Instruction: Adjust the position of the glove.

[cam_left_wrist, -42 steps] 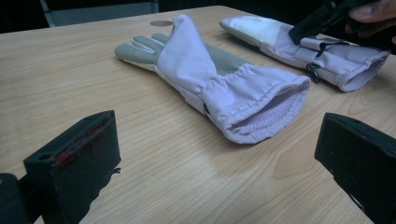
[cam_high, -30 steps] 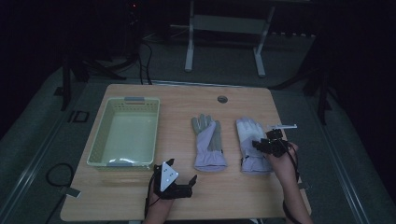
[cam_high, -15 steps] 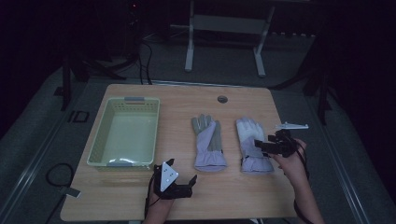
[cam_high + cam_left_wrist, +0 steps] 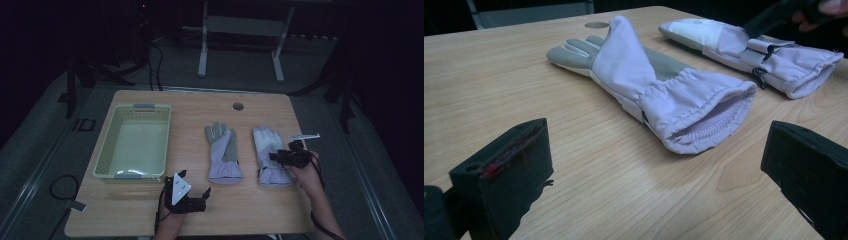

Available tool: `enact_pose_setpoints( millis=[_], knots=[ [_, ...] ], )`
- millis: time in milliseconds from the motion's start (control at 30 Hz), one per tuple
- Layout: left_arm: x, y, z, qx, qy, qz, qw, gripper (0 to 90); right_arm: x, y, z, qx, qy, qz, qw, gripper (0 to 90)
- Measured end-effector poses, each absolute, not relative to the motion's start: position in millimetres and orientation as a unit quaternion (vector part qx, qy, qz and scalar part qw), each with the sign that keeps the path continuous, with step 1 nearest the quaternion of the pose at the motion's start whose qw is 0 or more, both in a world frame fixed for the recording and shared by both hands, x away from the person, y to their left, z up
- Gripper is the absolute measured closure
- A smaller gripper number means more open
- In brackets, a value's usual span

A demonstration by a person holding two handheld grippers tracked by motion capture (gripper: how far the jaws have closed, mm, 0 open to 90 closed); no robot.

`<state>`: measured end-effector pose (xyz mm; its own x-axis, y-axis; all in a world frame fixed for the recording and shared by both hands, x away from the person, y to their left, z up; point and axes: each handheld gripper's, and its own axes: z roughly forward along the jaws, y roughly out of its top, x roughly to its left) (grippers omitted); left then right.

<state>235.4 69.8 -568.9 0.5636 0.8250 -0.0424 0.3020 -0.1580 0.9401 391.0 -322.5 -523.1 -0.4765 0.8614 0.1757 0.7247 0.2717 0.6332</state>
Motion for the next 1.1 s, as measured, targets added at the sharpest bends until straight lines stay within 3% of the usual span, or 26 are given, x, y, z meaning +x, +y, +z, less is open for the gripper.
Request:
enact_pose_setpoints(
  millis=[133, 200, 400, 433, 700, 1100],
  knots=[
    [235, 69, -569, 0.719, 0.391, 0.253, 0.516, 0.0, 394, -321, -536, 0.499, 0.798, 0.323, 0.099, 51.9],
    [235, 69, -569, 0.719, 0.391, 0.253, 0.516, 0.0, 392, -318, -536, 0.493, 0.804, 0.319, 0.099, 62.2],
    [235, 69, -569, 0.719, 0.391, 0.254, 0.515, 0.0, 389, -314, -537, 0.498, 0.800, 0.317, 0.106, 68.9],
    [235, 69, -569, 0.719, 0.391, 0.254, 0.515, 0.0, 387, -314, -536, 0.507, 0.793, 0.321, 0.104, 73.7],
    [236, 69, -569, 0.719, 0.392, 0.253, 0.515, 0.0, 381, -309, -531, 0.525, 0.779, 0.320, 0.123, 79.4],
    [236, 69, -569, 0.719, 0.392, 0.254, 0.515, 0.0, 370, -314, -482, 0.551, 0.748, 0.343, 0.140, 80.8]
  ],
)
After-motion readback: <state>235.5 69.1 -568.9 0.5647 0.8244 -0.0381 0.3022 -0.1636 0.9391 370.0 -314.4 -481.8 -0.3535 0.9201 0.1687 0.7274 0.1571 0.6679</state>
